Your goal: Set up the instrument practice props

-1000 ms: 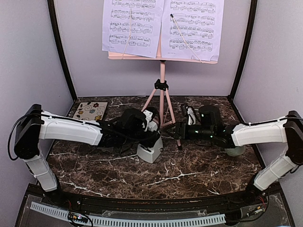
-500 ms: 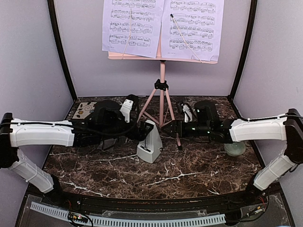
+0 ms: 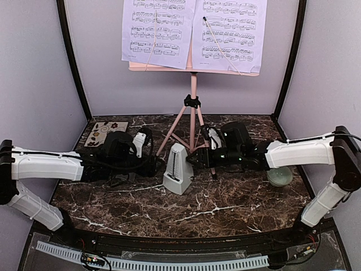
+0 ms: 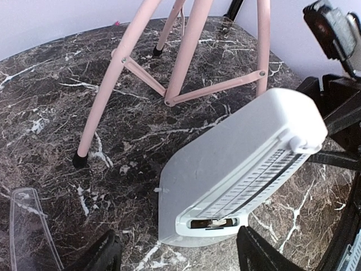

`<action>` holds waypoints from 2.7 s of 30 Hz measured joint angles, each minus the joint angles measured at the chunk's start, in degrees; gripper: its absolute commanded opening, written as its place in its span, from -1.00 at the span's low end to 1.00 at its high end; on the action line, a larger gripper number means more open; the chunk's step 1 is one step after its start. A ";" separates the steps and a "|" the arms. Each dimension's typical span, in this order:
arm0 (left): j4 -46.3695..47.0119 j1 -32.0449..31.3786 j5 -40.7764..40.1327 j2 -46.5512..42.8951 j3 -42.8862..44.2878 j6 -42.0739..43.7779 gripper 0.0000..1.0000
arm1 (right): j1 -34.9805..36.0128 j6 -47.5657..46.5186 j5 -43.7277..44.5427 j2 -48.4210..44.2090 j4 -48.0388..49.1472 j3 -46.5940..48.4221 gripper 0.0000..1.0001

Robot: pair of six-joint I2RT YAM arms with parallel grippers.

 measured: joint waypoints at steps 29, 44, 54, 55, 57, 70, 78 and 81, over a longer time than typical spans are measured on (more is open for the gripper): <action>5.84 -0.02 6.62 6.49 5.38 1.99 0.36 | 0.50 -1.68 0.85 2.71 -2.01 3.65 0.27; 4.04 1.33 3.39 6.25 4.55 0.52 0.05 | 1.38 -2.97 1.90 1.07 -1.09 3.26 0.57; 2.71 3.76 3.17 7.52 4.55 -0.96 0.03 | 5.49 -4.13 6.03 0.02 -1.16 3.50 0.95; 2.54 3.96 3.23 8.39 4.55 -1.20 0.02 | 5.81 -3.98 6.56 0.02 -1.38 3.56 0.98; 2.03 4.42 3.43 10.67 4.57 -1.84 -0.02 | 6.60 -4.22 7.87 0.02 -1.84 3.74 0.99; -0.22 4.96 8.15 19.17 4.55 -4.63 -0.22 | 7.26 -3.08 12.37 -0.11 -2.51 3.72 1.00; 4.11 3.54 13.49 19.93 4.39 -6.71 -0.26 | 7.26 -2.23 13.97 -2.08 -2.56 2.01 0.97; 5.81 2.47 15.41 20.79 4.42 -7.06 -0.25 | 7.26 -2.08 14.51 -2.10 -2.56 1.90 0.90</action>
